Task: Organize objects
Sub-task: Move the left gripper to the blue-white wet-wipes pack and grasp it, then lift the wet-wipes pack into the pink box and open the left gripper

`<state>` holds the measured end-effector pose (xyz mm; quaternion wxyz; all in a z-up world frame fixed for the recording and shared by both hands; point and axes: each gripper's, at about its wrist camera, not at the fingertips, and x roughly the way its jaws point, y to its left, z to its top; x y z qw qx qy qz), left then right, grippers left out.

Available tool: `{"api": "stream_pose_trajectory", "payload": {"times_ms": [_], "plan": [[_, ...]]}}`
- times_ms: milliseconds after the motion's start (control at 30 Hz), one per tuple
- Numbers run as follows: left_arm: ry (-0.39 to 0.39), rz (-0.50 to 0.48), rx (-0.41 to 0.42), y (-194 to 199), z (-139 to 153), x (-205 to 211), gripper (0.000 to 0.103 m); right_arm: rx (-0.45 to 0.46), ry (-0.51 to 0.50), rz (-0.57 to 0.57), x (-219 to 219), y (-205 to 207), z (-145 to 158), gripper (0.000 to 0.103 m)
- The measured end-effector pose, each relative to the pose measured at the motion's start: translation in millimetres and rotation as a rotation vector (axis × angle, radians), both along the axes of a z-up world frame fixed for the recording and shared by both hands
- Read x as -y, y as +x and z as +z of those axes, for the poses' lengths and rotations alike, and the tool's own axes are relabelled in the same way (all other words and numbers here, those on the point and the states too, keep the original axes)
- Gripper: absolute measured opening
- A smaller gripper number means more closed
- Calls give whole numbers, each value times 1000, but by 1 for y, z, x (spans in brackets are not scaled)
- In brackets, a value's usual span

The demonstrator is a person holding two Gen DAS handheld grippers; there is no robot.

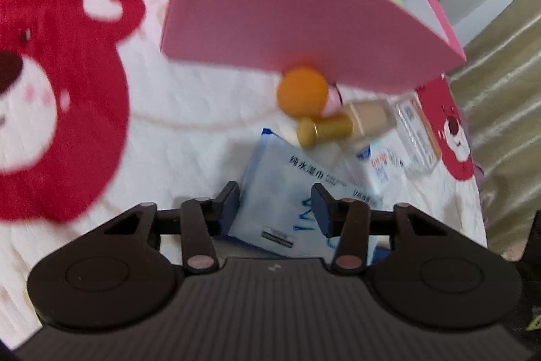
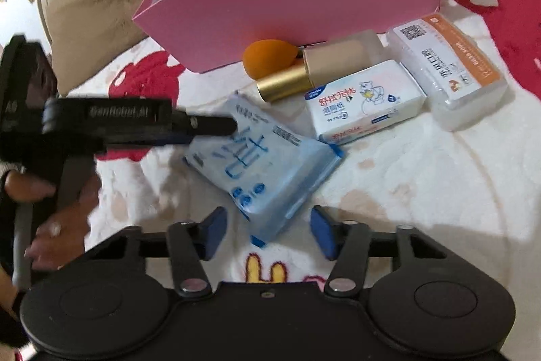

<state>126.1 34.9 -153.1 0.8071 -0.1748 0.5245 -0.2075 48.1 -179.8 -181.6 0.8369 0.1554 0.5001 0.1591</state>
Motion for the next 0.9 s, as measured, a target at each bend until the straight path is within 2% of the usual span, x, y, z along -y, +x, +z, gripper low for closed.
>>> {"api": "stream_pose_trajectory", "payload": {"times_ms": [100,200,300,433,467,533,700,900], "plan": [[17,-2,2,-6,0,5,39,-21,25,-48,1,4,-4,53],[44,8,-17,-5,2,10,39,-12,-8,-68,-5,3,-3,53],[88,38,36,-5,1,12,42,-24,-49,-84,-6,3,0,56],[66,34,19,-6,0,14,41,-13,-65,-122,-1,-6,-1,53],[51,33,1,-8,0,14,41,-14,-60,-128,-1,-7,-1,48],[45,31,-13,-15,1,17,40,-2,-101,-119,-4,-7,-1,42],[27,37,-17,-37,10,20,39,-4,-157,-65,-14,-7,6,42],[49,38,23,-58,38,18,39,5,-134,-7,-9,-15,29,44]]}}
